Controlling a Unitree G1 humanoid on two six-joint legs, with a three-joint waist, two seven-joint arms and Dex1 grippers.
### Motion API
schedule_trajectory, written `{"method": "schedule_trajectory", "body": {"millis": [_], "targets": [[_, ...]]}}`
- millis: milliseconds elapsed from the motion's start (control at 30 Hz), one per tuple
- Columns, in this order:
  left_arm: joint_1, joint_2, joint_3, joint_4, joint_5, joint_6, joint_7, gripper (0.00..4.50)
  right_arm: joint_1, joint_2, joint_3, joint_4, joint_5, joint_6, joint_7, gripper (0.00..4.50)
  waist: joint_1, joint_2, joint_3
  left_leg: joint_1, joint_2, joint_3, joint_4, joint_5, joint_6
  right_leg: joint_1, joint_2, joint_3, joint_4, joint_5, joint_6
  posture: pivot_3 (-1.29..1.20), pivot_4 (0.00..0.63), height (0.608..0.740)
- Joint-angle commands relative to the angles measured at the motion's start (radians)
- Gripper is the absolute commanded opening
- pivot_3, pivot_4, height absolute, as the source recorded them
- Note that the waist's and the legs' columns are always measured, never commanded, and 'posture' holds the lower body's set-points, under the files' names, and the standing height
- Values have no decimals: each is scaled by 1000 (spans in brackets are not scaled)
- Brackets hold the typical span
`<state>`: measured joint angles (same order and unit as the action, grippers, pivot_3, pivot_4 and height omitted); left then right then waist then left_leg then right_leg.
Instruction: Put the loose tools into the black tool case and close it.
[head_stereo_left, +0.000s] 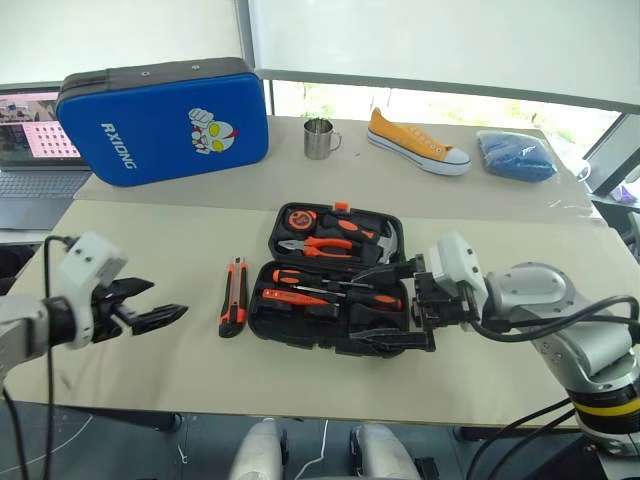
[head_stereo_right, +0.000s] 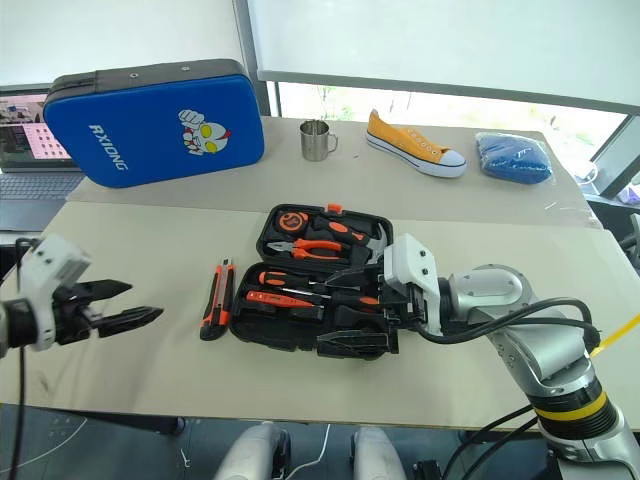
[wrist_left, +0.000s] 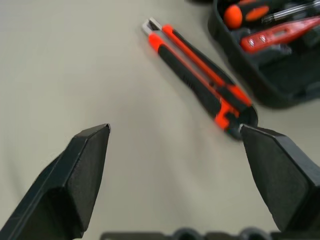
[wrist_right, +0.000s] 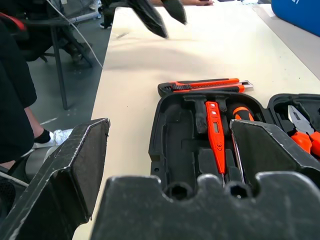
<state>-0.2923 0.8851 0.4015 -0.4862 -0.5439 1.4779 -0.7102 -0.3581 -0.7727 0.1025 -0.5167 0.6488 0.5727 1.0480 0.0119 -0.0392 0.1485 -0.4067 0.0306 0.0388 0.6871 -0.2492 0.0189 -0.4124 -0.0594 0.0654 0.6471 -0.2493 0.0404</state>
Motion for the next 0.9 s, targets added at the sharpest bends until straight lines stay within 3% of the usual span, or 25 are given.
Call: {"method": "schedule_trajectory", "body": {"millis": [33, 233, 600, 900], "targets": [[-166, -24, -92, 117, -126, 137, 199, 4443, 46, 7, -31, -57, 2, 1, -45, 4500, -5, -4, 1, 0, 0, -1, 0, 0, 0, 0, 0, 0, 1, 0, 0, 0, 150, 739], [-301, 28, -285, 266, -317, 137, 442, 4443, 128, 18, -37, -121, -3, 2, -114, 4500, -29, -4, 1, -5, 1, 0, -2, 0, -1, -9, -1, 3, 2, 0, -1, 0, 150, 739], [-494, -162, -438, 516, -401, 137, 733, 4443, 249, 34, -77, -196, 5, 10, -226, 4500, -7, -4, 1, -7, -2, 0, -1, 2, -3, -9, -2, 2, 1, 1, 0, 0, 150, 739], [-587, -53, -551, 565, -471, 137, 739, 4443, 268, 30, -100, -219, 14, 17, -267, 4500, -13, -4, 1, -7, -2, -1, -2, 2, -4, -10, -1, 2, 1, 1, 0, 0, 150, 739]]}}
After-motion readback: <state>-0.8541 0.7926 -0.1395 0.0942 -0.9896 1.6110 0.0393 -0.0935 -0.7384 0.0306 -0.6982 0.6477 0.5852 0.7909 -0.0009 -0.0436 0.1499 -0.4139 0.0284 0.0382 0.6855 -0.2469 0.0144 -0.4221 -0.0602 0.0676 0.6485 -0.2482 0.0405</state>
